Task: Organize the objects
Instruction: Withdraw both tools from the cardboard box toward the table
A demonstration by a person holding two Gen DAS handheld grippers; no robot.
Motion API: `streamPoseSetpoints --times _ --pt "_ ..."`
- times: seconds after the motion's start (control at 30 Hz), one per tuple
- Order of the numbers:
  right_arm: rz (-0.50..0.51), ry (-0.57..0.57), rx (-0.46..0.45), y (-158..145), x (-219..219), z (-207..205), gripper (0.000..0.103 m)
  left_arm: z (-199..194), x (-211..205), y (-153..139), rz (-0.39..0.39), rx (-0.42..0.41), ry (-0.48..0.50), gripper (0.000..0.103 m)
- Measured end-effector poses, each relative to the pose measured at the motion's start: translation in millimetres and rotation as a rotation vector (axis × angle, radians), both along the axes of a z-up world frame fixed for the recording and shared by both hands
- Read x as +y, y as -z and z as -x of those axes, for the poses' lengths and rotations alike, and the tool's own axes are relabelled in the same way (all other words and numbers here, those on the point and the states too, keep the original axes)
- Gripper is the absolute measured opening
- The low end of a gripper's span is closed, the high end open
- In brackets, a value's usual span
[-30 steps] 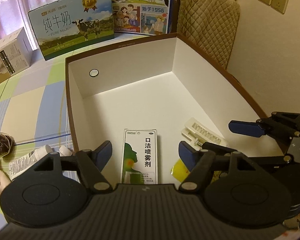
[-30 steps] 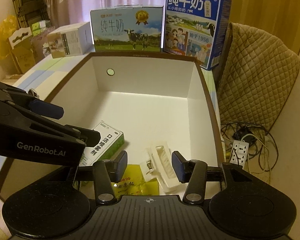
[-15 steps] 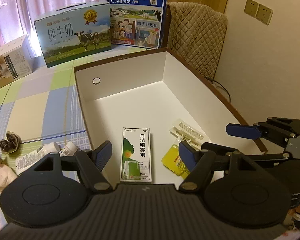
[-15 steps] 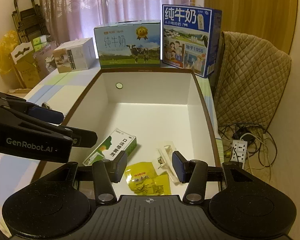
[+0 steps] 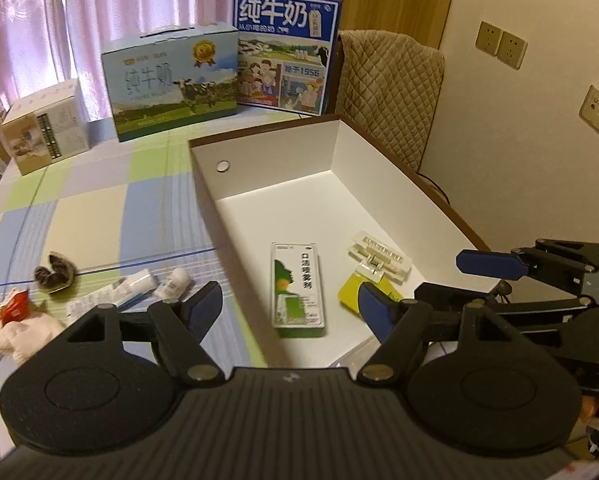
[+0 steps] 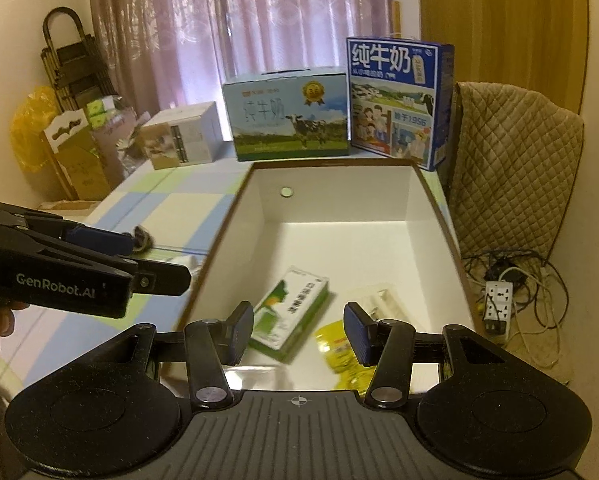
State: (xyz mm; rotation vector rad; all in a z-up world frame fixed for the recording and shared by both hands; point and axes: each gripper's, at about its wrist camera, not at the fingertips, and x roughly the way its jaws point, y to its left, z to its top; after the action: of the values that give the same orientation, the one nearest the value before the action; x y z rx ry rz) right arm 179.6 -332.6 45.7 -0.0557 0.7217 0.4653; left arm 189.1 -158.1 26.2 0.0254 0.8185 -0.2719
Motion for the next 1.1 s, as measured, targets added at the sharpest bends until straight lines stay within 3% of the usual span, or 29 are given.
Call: streamPoseSetpoints --times 0.47,0.77,1.1 --pt "-0.109 -0.011 0.035 -5.4 46.8 53.8 0.048 67.9 85.9 -10.4 -0.027 -0.014 -0.057 0.078" --pt "-0.121 -0.073 0.080 9.1 91.7 68.2 0.048 101.4 133.9 -0.4 -0.027 0.019 -0.134 0.079" --pt "-0.053 -0.122 0.100 34.7 144.0 71.2 0.048 114.3 175.2 21.8 -0.036 0.057 -0.246 0.079"
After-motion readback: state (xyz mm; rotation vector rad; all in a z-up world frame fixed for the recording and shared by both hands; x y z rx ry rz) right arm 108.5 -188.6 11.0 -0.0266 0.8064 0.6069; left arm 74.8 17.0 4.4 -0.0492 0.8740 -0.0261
